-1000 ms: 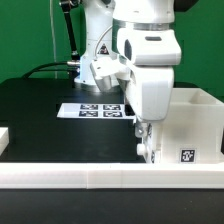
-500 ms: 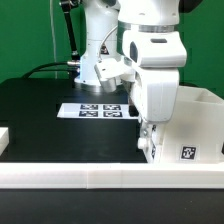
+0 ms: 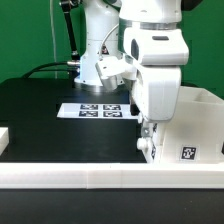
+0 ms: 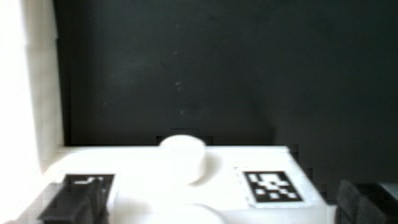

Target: Assemble drawer

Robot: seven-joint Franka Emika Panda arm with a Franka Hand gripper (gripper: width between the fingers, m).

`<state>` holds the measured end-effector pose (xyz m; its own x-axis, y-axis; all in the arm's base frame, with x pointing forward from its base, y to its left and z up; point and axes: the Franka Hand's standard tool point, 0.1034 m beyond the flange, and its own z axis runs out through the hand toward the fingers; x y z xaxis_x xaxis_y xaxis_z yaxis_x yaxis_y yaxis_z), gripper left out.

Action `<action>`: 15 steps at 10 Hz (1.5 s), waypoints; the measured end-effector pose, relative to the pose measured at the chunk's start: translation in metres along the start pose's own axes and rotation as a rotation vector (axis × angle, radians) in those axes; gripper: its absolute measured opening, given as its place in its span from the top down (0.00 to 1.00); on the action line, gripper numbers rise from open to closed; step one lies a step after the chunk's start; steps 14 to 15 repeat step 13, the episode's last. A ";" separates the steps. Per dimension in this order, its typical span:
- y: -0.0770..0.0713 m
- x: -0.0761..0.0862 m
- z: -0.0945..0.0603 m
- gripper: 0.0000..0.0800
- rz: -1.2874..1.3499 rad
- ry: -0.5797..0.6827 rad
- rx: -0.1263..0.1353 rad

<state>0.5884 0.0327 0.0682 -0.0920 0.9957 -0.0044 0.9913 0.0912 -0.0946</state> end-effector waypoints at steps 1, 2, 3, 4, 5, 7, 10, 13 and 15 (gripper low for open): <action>-0.001 -0.001 0.001 0.19 0.015 -0.001 0.001; -0.002 -0.007 0.003 0.19 0.026 -0.004 0.004; -0.004 -0.020 0.006 0.19 0.028 -0.009 0.006; -0.006 -0.035 0.006 0.19 0.032 -0.014 -0.010; -0.009 -0.054 0.001 0.19 0.039 -0.021 -0.026; -0.010 -0.079 -0.010 0.19 0.055 -0.031 -0.043; -0.010 -0.084 -0.011 0.19 0.068 -0.031 -0.050; -0.010 -0.084 -0.010 0.19 0.069 -0.031 -0.049; -0.010 -0.084 -0.010 0.19 0.069 -0.031 -0.049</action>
Offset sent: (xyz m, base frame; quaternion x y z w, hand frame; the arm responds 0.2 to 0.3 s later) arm -0.0169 -0.0628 0.0002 -0.0370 -0.0273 -0.0099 0.9989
